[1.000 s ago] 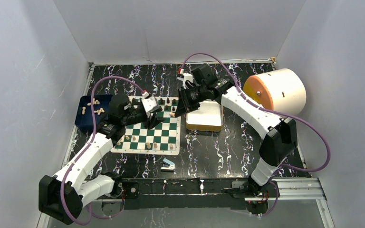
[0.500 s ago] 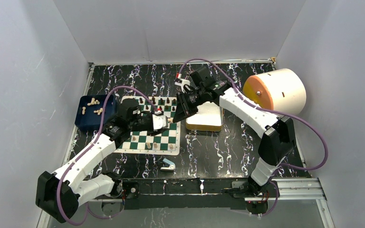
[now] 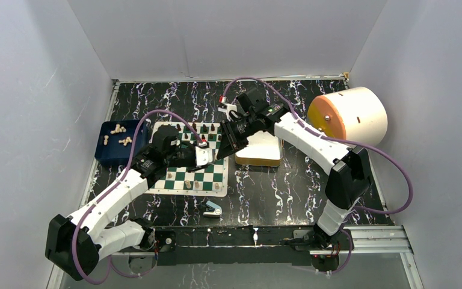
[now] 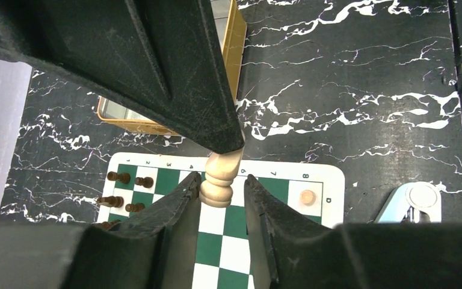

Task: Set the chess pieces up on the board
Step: Place the chess piece on the chessboard.

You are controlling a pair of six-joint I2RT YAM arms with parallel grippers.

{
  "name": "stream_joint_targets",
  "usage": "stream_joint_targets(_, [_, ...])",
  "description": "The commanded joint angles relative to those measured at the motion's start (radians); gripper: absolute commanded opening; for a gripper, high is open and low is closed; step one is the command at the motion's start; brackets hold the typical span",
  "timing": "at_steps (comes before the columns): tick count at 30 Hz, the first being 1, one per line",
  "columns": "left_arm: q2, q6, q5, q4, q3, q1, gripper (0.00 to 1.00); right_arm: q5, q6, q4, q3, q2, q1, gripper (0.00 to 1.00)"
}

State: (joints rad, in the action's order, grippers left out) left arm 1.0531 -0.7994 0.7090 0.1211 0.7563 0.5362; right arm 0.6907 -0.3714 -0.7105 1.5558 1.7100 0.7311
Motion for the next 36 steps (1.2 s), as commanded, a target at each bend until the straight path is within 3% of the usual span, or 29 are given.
stream_joint_targets(1, [-0.021,0.027,0.017,0.008,0.025,0.010,0.26,-0.003,-0.008,-0.004,0.027,0.004,0.001,0.00])
stream_joint_targets(7, [-0.014,0.264,-0.039,-0.089,0.026,0.011,0.09,-0.113,-0.131,0.119,-0.027,-0.060,0.000,0.04])
stream_joint_targets(13, [-0.020,0.531,-0.146,-0.209,0.012,0.014,0.05,-0.220,-0.325,0.368,-0.174,-0.176,0.001,0.11])
stream_joint_targets(19, [-0.004,0.637,-0.147,-0.254,0.027,0.015,0.00,-0.215,-0.339,0.384,-0.177,-0.180,0.000,0.19])
stream_joint_targets(25, [0.010,0.665,-0.151,-0.256,0.041,0.015,0.00,-0.226,-0.335,0.378,-0.186,-0.194,0.000,0.06])
stream_joint_targets(28, [0.011,0.679,-0.146,-0.251,0.038,0.015,0.06,-0.259,-0.319,0.365,-0.183,-0.199,0.001,0.02])
stream_joint_targets(31, [-0.004,0.698,-0.163,-0.239,0.027,0.015,0.26,-0.323,-0.284,0.322,-0.173,-0.201,0.001,0.01])
stream_joint_targets(36, [-0.038,0.758,-0.226,-0.205,0.014,0.015,0.38,-0.406,-0.238,0.260,-0.144,-0.188,0.001,0.00])
